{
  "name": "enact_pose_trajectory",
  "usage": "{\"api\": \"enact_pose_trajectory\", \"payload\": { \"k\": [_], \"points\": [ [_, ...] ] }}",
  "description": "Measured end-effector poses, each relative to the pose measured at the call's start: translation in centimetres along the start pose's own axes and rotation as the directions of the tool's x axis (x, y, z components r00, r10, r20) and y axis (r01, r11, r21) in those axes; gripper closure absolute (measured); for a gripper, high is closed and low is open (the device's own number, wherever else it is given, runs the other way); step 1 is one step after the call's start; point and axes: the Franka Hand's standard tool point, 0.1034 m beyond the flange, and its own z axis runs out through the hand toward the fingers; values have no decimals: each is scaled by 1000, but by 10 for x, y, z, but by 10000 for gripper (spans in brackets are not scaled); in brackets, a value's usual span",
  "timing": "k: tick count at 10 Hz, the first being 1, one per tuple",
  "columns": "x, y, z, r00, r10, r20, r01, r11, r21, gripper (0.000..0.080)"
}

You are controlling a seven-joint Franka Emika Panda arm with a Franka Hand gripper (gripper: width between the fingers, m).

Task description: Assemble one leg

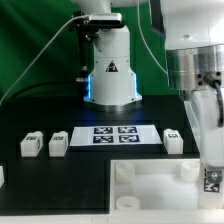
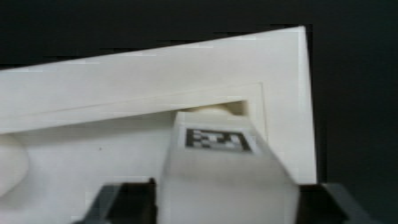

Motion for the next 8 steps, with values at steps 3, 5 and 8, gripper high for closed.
{"api": "enact_pose_trajectory", "payload": {
  "k": [3, 5, 8],
  "points": [
    [-15, 6, 3, 930, -367, -15, 367, 930, -24, 185],
    [-13, 6, 4, 863, -505, -13, 505, 863, -24, 161],
    [-9, 3, 3, 576, -817, -18, 816, 577, -43, 151]
  ]
}}
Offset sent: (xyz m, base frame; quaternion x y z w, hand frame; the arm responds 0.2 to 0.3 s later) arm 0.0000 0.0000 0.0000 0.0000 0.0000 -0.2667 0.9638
